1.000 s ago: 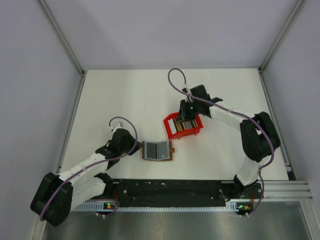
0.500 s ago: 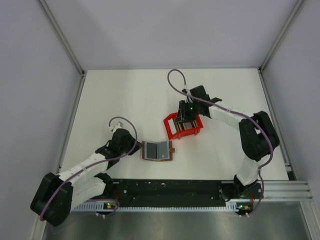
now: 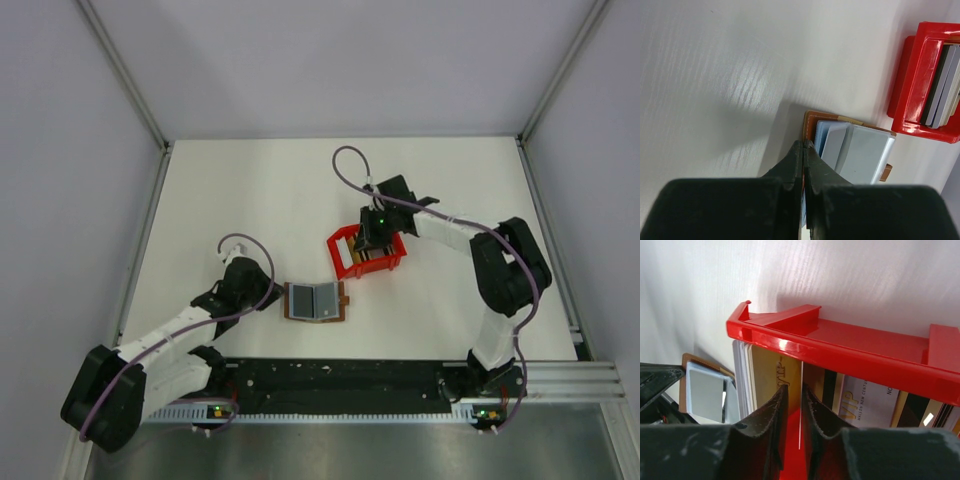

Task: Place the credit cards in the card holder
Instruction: Pick up the credit card from the storage box, then turn over the card slot in the card holder.

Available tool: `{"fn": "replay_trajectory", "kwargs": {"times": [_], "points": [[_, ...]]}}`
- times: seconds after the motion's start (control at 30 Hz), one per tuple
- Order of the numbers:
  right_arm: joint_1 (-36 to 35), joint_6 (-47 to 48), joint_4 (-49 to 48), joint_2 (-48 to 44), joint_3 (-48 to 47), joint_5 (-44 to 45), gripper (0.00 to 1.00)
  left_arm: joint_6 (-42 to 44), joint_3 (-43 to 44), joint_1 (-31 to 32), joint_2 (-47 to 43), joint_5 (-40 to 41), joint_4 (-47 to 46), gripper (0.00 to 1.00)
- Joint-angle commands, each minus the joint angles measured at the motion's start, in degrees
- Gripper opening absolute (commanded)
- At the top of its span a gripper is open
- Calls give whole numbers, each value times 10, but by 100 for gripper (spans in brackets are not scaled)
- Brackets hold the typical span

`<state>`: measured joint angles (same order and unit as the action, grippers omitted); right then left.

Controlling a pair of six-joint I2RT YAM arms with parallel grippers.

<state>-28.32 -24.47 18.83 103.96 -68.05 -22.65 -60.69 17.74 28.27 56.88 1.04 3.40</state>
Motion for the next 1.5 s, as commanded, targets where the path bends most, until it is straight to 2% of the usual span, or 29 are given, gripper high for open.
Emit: {"fn": "replay_trajectory", "kwargs": {"times": [0.0, 0.07, 0.1, 0.3, 0.43, 0.6, 0.8, 1.0, 1.17, 1.47], "points": [[0, 13, 7, 4, -17, 22, 10, 7, -7, -1, 0, -2, -17, 0], [0, 15, 7, -9, -16, 34, 1, 7, -6, -2, 0, -4, -17, 0], [0, 17, 8, -17, -17, 40, 0, 7, -6, -1, 0, -3, -16, 0], [0, 22, 12, -89, -21, 90, 0, 17, 2, -1, -5, -8, -16, 0], [0, 20, 13, -139, -7, 126, 0, 28, 6, -1, -12, -38, -13, 0], [-11, -2, 10, -176, 9, 92, 0, 29, 17, -1, -22, -55, -2, 0], [-96, -79, -48, -214, 56, 112, 0, 15, 17, -1, -57, -60, 24, 0], [-205, -231, -169, -242, 140, 243, 0, -20, 0, -1, -115, -62, 36, 0], [-291, -256, -201, -218, 136, 331, 0, -33, -15, 1, -141, -60, 36, 0], [-316, -288, -216, -225, 152, 379, 0, -70, -57, 9, -172, -48, 17, 0]]}}
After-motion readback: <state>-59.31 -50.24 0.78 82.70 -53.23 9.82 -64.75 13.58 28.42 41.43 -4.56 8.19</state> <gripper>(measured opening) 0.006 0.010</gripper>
